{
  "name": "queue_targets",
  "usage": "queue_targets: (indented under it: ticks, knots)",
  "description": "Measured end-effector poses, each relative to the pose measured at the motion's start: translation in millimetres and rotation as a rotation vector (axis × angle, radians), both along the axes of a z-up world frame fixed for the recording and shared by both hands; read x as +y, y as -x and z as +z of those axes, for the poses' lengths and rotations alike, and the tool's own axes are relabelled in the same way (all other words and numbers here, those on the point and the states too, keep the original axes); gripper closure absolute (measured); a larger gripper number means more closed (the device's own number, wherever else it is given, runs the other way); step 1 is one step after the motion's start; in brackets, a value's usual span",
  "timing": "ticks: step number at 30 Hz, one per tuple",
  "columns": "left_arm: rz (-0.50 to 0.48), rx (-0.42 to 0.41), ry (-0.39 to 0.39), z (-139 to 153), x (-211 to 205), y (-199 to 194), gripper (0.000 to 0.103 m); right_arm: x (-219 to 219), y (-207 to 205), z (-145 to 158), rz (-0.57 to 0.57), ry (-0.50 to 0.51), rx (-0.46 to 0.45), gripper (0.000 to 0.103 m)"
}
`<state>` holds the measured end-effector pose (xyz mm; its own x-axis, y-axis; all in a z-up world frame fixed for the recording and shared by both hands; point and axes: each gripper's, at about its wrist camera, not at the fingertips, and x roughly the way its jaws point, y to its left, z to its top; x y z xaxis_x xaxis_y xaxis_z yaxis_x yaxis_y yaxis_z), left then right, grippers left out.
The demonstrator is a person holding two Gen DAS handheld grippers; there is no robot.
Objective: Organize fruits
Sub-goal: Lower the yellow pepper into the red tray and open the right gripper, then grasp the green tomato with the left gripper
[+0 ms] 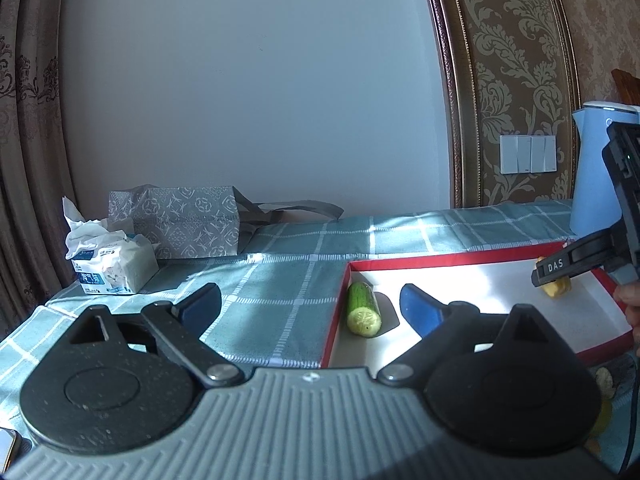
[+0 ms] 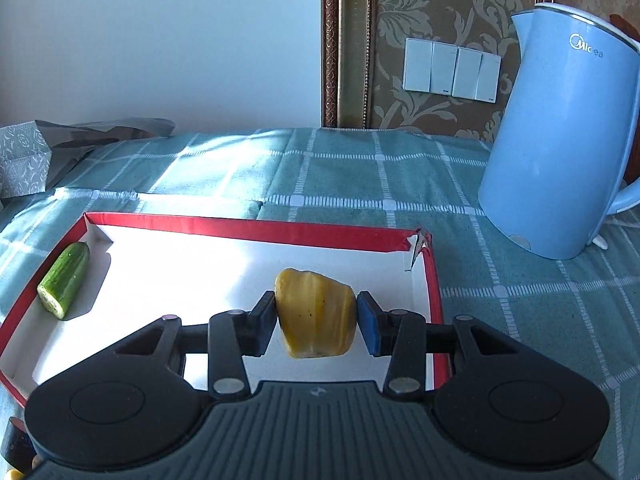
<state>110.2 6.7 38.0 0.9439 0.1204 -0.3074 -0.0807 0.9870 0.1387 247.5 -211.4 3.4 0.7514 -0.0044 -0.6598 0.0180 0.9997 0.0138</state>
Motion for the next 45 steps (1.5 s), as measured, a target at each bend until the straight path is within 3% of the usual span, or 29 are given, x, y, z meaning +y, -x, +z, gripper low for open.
queue_targets:
  ticks: [6,10,14,18,22,27,29,38,41,45]
  knots:
    - [0.005,0.014,0.023,-2,6,-4,0.007,-1,19,14,0.011,-0.025,-0.058,0.052]
    - [0.000,0.036,0.092,1,18,-6,0.005,-8,80,50,0.043,-0.057,-0.195,0.050]
    - [-0.043,0.066,0.178,7,28,-6,0.004,-6,146,65,0.126,-0.053,-0.255,0.043]
    - [-0.074,0.101,0.158,13,35,16,0.005,10,206,57,0.196,0.047,-0.286,0.042]
    - [-0.154,0.158,0.164,12,39,43,0.005,18,231,34,0.232,0.037,-0.258,0.042]
    - [-0.171,0.174,0.117,0,32,76,0.005,21,239,11,0.264,-0.024,-0.203,0.044]
    - [-0.189,0.173,0.087,-6,26,85,0.005,24,239,6,0.271,-0.004,-0.192,0.046]
    - [-0.400,0.099,-0.111,-32,-22,122,0.008,16,262,9,0.217,0.030,-0.246,0.046]
    - [-0.425,0.133,-0.105,-39,-30,116,0.014,10,269,8,0.212,0.015,-0.245,0.046]
    - [-0.407,0.245,-0.051,-49,-34,100,0.043,5,273,5,0.201,-0.001,-0.251,0.046]
